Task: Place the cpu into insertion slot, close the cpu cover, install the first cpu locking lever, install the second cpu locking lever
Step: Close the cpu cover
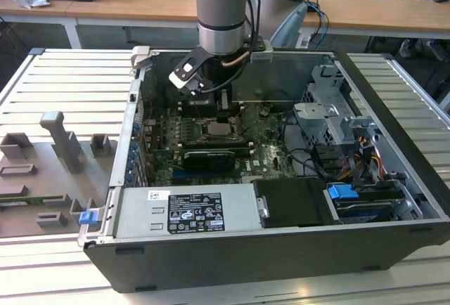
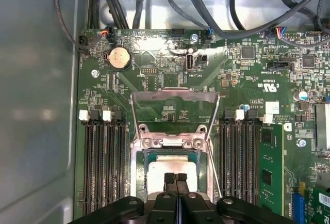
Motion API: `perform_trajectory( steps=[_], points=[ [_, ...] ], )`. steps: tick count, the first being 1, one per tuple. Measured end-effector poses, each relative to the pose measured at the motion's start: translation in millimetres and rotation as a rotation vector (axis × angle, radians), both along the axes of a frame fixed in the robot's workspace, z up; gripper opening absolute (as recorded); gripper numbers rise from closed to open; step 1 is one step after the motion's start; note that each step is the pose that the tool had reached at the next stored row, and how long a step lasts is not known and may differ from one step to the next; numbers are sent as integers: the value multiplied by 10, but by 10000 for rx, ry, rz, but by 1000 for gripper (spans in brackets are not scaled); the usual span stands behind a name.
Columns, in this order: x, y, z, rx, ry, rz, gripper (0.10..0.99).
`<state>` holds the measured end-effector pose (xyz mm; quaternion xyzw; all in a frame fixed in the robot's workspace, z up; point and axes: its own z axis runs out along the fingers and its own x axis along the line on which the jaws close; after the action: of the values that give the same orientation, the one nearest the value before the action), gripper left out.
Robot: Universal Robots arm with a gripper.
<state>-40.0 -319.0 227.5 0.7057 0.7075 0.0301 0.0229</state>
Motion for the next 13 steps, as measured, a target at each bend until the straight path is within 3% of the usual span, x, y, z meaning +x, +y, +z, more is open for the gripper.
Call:
perform_trajectory(
  steps=[1,5,8,9,10,11,13],
  points=[
    [1,0,12,1,20,-2,106],
    [1,0,110,2,20,-1,106],
    [15,1,130,12,45,0,106],
    [57,0,131,28,203,0,106],
    [110,0,132,52,444,-2,106],
    [118,0,205,69,515,-3,106],
    [118,0,328,76,515,-2,106]
  ],
)
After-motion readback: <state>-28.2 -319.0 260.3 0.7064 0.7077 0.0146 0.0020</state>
